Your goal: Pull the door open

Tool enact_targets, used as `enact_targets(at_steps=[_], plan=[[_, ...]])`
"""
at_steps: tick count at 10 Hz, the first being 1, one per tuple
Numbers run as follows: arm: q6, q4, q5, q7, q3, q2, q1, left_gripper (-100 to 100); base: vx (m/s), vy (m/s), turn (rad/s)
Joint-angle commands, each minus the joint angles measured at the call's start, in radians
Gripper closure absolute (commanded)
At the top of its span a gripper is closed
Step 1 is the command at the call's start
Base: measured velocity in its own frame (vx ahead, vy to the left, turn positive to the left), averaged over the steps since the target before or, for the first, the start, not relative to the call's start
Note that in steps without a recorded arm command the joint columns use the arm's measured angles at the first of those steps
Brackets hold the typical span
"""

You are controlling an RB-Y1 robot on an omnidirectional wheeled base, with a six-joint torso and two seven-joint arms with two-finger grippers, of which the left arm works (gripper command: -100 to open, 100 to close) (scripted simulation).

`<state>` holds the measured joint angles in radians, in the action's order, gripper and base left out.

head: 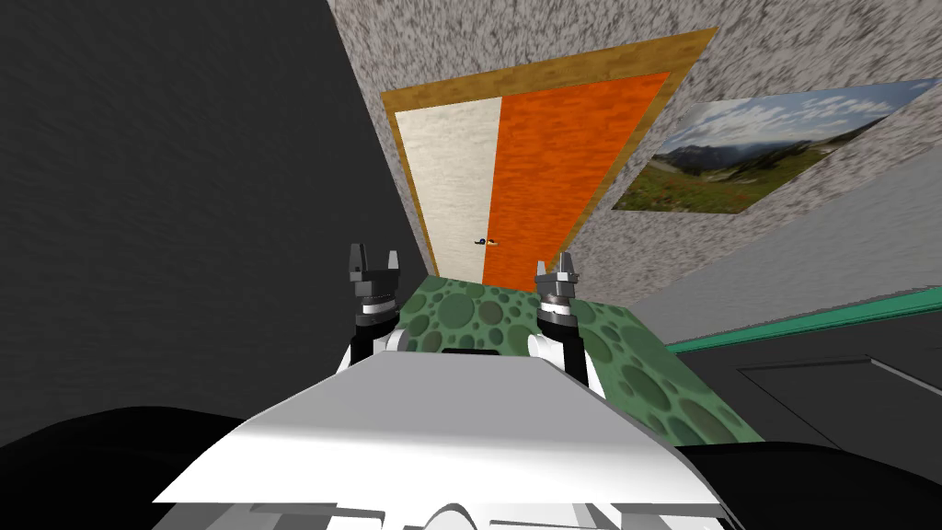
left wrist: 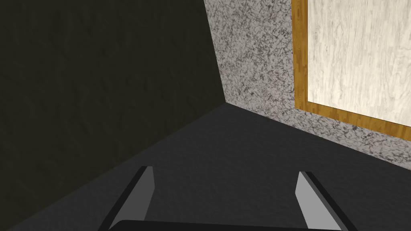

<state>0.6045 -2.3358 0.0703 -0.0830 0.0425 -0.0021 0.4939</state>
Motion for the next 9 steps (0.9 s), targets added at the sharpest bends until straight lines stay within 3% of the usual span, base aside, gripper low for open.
enact_targets(at_steps=[1, 5, 9], plan=[[0.005, 0.029, -0.002, -0.004, -0.002, 0.010, -0.006, -100, 0.083, -0.021, -0.037], [0.020, 0.121, -0.010, -0.018, -0.009, 0.036, -0.027, -100, 0.140, -0.051, -0.049], [0.031, 0.183, -0.016, -0.028, -0.014, 0.051, -0.041, -100, 0.105, -0.032, -0.035]])
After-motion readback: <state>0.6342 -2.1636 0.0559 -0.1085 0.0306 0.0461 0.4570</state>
